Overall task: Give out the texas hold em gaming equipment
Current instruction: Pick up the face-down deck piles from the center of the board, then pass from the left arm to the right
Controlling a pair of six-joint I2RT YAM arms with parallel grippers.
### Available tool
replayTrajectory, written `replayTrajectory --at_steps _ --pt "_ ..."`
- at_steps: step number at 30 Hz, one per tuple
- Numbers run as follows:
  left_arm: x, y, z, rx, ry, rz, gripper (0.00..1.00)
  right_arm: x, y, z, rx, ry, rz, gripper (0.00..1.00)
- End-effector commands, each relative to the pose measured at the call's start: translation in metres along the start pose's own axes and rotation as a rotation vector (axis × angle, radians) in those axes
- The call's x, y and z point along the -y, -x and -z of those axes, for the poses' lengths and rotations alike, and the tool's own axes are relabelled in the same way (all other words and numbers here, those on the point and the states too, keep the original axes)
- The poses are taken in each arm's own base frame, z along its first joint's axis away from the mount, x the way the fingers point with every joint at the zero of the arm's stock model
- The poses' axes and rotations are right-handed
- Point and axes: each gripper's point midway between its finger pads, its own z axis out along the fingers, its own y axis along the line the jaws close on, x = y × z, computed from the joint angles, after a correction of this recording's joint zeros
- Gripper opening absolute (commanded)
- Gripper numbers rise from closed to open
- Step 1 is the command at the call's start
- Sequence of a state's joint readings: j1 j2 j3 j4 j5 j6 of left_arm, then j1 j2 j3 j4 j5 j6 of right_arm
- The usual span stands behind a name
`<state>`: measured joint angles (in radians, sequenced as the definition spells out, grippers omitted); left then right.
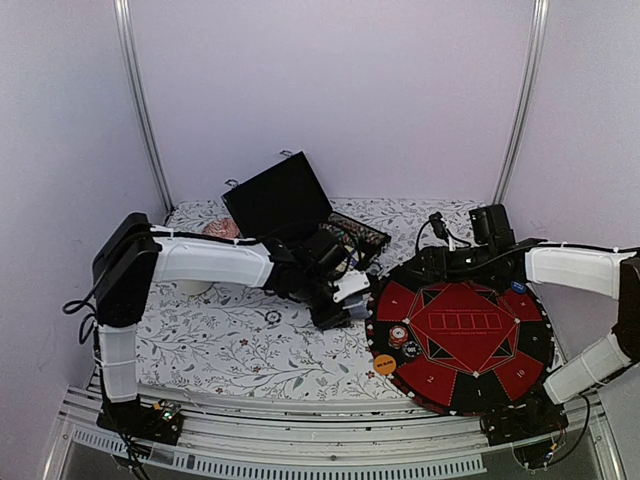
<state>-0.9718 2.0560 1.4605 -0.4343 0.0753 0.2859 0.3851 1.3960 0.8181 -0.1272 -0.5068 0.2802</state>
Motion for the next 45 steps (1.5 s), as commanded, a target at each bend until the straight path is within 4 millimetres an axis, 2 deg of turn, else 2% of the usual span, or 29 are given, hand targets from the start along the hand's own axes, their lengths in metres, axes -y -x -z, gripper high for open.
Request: replayTrajectory --at_steps 1,8,12,16,24,32,34,36,43,44,45 --pt "-0.010 0.023 0.045 0.095 0.036 -0.026 0.51 -0.036 0.017 -0.008 0.019 0.230 0.004 0.92" --pt "-0.014 0.040 0.079 0.144 0.056 -0.053 0.50 -0.072 0.021 -0.032 -0.034 0.443 -0.020 0.88" --pt "-0.017 0.047 0.089 0.164 0.069 -0.059 0.50 -0.093 0.019 -0.043 -0.062 0.562 -0.036 0.86" --pt "-0.020 0.049 0.093 0.170 0.077 -0.056 0.50 -0.108 0.010 -0.056 -0.107 0.601 -0.023 0.85" --pt "-0.023 0.053 0.098 0.187 0.085 -0.048 0.49 -0.108 -0.004 -0.074 -0.167 0.616 -0.047 0.83" --pt "-0.028 0.059 0.106 0.228 0.098 -0.043 0.48 -0.115 -0.008 -0.086 -0.201 0.657 -0.045 0.78" --pt "-0.029 0.059 0.106 0.232 0.100 -0.043 0.48 -0.119 -0.009 -0.086 -0.213 0.680 -0.042 0.72" --pt "-0.029 0.059 0.106 0.232 0.100 -0.042 0.47 -0.123 -0.010 -0.087 -0.227 0.700 -0.039 0.61" --pt "-0.034 0.053 0.103 0.230 0.107 -0.030 0.47 -0.137 -0.013 -0.075 -0.256 0.775 -0.014 0.07" --pt "-0.035 0.051 0.102 0.225 0.105 -0.029 0.51 -0.138 -0.014 -0.074 -0.260 0.780 -0.014 0.03" --pt "-0.035 0.048 0.099 0.219 0.106 -0.028 0.59 -0.138 -0.014 -0.072 -0.262 0.784 -0.013 0.02"
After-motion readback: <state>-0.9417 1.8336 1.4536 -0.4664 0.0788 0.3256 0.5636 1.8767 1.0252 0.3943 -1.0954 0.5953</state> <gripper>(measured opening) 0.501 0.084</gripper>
